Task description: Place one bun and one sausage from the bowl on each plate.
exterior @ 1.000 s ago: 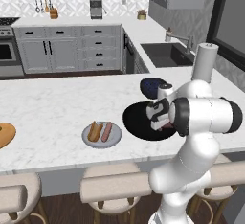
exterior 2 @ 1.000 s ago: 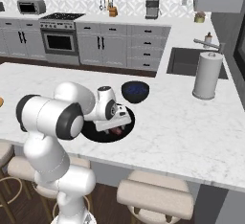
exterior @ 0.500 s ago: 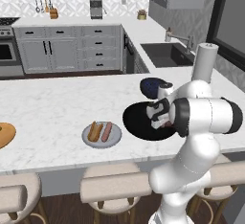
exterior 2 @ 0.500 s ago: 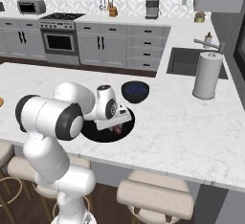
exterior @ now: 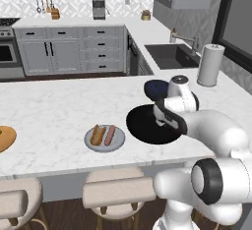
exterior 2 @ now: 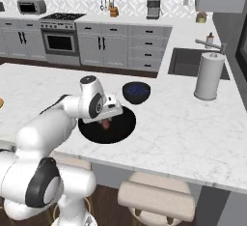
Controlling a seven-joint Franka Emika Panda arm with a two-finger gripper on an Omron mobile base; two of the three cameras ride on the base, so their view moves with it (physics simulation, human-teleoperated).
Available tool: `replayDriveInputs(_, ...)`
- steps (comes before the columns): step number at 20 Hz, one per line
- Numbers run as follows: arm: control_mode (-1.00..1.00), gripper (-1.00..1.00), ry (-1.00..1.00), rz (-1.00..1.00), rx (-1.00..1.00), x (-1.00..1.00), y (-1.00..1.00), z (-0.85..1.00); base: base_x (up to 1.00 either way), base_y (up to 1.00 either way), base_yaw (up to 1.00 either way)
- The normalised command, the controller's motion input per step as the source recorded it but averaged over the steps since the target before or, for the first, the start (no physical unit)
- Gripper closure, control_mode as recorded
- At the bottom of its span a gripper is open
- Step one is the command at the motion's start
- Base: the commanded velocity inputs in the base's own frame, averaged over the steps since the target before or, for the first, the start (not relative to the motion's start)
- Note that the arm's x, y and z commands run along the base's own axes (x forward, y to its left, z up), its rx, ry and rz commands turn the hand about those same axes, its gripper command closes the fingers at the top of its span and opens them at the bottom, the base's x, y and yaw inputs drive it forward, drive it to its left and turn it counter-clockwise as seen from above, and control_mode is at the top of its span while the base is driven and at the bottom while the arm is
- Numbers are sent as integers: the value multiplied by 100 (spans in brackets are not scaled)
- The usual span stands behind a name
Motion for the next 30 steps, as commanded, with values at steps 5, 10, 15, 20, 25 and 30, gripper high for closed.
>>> replayDriveInputs(5,-100,100,-10,-9,9,-92,29,100,0,0,0)
replayDriveInputs(10,-100,100,0,-4,6,-54,20,100,0,0,0)
replayDriveInputs(15,-100,100,0,0,1,-20,12,62,0,0,0)
replayDriveInputs(20,100,100,0,0,0,0,0,0,-40,83,0)
replayDriveInputs(25,100,100,0,0,0,0,0,0,-15,100,-8)
replayDriveInputs(30,100,100,0,0,0,0,0,0,0,100,-14)
